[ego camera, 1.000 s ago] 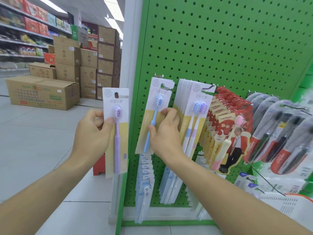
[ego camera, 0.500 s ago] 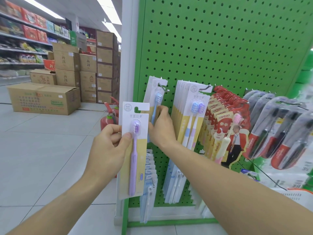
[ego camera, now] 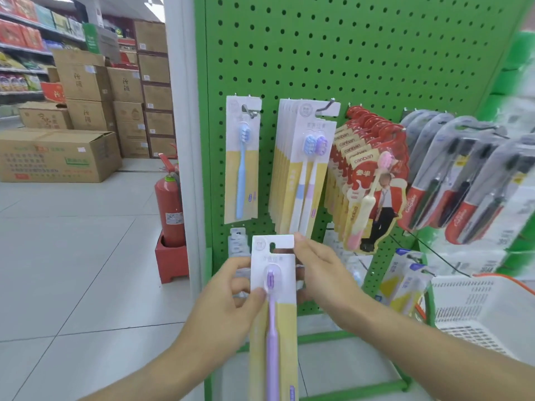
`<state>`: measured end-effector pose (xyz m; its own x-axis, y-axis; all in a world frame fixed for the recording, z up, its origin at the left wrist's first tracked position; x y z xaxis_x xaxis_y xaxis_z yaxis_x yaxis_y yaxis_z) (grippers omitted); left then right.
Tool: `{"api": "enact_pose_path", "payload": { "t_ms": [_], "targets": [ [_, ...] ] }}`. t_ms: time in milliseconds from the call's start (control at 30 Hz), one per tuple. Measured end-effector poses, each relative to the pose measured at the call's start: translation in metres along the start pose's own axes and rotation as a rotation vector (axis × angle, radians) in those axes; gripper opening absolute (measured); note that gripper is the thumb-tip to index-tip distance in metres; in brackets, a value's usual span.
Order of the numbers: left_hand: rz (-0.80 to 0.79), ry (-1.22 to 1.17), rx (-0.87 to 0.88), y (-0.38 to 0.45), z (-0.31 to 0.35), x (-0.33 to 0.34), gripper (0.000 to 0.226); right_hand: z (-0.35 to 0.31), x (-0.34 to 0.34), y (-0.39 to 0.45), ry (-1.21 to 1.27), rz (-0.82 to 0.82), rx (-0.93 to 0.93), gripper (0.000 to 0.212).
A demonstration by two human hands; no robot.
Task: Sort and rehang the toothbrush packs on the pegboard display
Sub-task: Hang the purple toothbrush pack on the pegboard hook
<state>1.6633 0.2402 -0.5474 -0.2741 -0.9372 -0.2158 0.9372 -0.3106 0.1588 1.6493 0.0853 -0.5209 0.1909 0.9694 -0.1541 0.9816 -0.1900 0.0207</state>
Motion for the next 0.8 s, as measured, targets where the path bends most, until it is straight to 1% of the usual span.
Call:
{"api": "enact_pose_path", "payload": {
  "t_ms": [100, 167, 233, 300, 400, 500, 567, 667, 733, 800],
  "targets": [
    [-0.105, 0.018, -0.063, -0.001, -0.008, 0.023, 0.02, 0.017, -0.023, -0.009, 0.069, 0.078, 0.031, 0.052],
    [-0.172, 0.043, -0.095, -0.001, -0.014, 0.037, 0.015, 0.026, -0.035, -0.013, 0.022, 0.078, 0.003, 0.05],
    [-0.211, 0.06, -0.124, 0.001, -0.019, 0.051, 0.011, 0.037, -0.044, -0.014, -0.099, 0.051, -0.037, 0.037],
    [-0.22, 0.095, -0.131, 0.005, -0.024, 0.063, 0.011, 0.05, -0.055, -0.01, -0.181, 0.069, -0.028, 0.028],
    [-0.235, 0.119, -0.111, 0.012, -0.028, 0.08, 0.023, 0.065, -0.07, -0.006, -0.222, 0.073, -0.007, 0.019],
    [-0.245, 0.202, -0.108, 0.021, -0.039, 0.095, 0.025, 0.082, -0.082, -0.004, -0.203, -0.026, 0.045, 0.006],
    [-0.258, 0.284, -0.086, 0.027, -0.046, 0.103, 0.026, 0.095, -0.09, -0.005, -0.171, -0.09, 0.089, 0.013],
    [-0.296, 0.35, -0.084, 0.035, -0.054, 0.115, 0.027, 0.107, -0.103, -0.006, -0.156, -0.13, 0.121, 0.026],
    [-0.327, 0.345, -0.106, 0.036, -0.059, 0.126, 0.026, 0.113, -0.11, -0.007, -0.197, -0.125, 0.127, 0.034],
    [-0.345, 0.286, -0.133, 0.035, -0.062, 0.136, 0.021, 0.12, -0.116, -0.007, -0.221, -0.094, 0.151, 0.037]
  ]
}}
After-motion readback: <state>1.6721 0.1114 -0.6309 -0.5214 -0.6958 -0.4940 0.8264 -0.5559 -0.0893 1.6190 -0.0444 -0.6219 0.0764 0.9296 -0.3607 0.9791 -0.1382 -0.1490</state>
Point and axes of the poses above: each hand's wrist, its own y-axis towards the middle knuckle, its own x-axis out of the palm, z = x × y, the point moved 5 cm from there along y, towards the middle knuckle, and after that the axes turned 3 degrees about z, right-handed, at the moved point
